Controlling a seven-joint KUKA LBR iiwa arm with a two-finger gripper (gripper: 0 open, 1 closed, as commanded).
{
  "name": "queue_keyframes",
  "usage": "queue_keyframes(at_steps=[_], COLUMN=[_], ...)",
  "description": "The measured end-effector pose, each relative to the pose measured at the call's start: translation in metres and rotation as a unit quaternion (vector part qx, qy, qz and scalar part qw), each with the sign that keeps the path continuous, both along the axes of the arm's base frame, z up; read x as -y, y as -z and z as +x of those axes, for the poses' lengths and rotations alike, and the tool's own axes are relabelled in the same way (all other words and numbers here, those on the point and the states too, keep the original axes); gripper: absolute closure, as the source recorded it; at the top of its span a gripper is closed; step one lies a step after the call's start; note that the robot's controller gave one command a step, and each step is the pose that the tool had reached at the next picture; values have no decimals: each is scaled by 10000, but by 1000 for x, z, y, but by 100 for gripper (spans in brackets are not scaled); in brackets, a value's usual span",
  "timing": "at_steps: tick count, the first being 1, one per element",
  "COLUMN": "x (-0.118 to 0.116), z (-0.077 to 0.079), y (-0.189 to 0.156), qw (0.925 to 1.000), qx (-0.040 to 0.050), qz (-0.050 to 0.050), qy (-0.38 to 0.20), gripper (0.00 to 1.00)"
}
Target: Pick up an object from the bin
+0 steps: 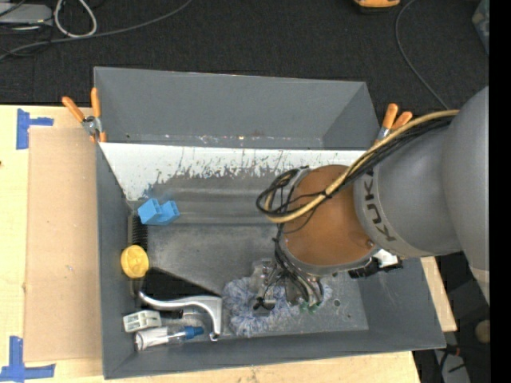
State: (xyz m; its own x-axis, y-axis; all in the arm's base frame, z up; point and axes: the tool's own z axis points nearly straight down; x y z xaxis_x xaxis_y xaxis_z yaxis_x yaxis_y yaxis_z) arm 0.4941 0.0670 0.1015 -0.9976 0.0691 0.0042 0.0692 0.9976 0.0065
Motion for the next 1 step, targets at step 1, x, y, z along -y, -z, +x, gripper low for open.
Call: queue_keyframes(at_steps=[1], x=[0], z=[0], y=[0], qw=[10000], qx=[0], qz=[1], qy=[6], gripper=[100])
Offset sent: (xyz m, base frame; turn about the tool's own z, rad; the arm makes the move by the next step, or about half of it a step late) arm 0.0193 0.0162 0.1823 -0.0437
